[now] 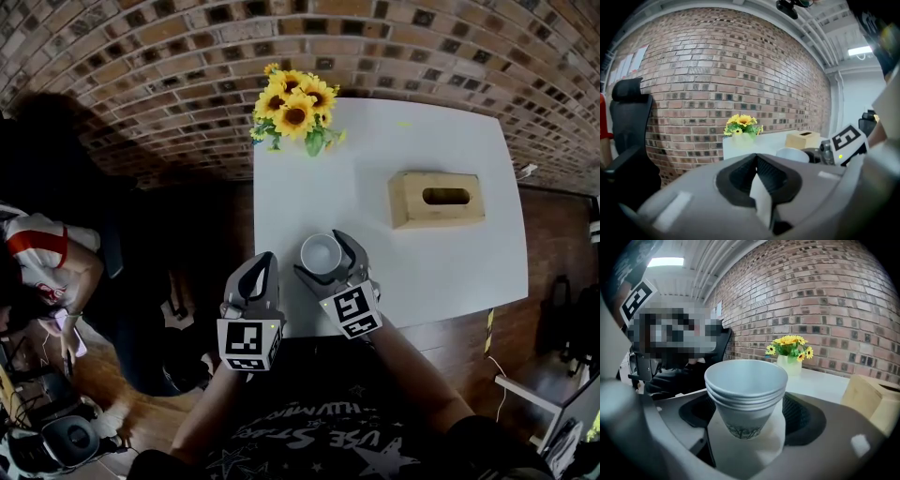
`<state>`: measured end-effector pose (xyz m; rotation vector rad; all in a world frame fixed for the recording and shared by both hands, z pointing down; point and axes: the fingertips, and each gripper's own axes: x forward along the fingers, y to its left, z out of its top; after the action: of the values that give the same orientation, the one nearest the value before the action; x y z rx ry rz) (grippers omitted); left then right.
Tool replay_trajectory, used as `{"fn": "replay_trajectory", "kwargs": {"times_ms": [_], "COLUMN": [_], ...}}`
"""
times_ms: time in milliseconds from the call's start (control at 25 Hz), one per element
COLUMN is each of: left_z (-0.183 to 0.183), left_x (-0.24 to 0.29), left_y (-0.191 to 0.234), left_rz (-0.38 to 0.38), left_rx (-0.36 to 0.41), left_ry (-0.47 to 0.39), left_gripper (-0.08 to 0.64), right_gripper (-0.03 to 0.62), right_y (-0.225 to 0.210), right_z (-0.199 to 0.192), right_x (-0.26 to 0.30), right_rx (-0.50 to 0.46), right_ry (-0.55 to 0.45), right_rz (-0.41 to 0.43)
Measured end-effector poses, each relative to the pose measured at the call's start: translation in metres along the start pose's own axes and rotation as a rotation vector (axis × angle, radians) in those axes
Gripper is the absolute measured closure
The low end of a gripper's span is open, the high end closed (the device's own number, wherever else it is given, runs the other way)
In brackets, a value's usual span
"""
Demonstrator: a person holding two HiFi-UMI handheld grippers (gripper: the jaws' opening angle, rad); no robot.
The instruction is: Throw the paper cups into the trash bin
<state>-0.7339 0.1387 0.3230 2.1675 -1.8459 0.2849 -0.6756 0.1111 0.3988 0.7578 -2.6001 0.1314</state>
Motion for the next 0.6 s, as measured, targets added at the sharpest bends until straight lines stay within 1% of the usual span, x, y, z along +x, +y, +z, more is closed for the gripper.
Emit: {"fn": "replay_trajectory", "kwargs": {"times_ms": [480,560,600], "left_z": [-0.002,-0.001,0.0], "left_x": [0.005,0.005,0.006], "left_y": [0.004,0.003,0.002], "left_rz": [0.001,-0.003,-0.004], "left_rx": [0.0,-0.001,0.0], "left_ry": [0.013,0.012,0.01], "left_gripper": [0.555,0.555,0.555], "right_gripper": [0.162,0.186,0.228], "right_y": [0.001,0.001,0.0], "right_z": [0.014,0.013,0.013], "right_x": [0.013,0.014,0.014], "right_rx": [-0.002,0.0,0.002], "right_ry": [-0.055,-0.054,-0.056], "right_rz": [0.03,0.028,0.023]}}
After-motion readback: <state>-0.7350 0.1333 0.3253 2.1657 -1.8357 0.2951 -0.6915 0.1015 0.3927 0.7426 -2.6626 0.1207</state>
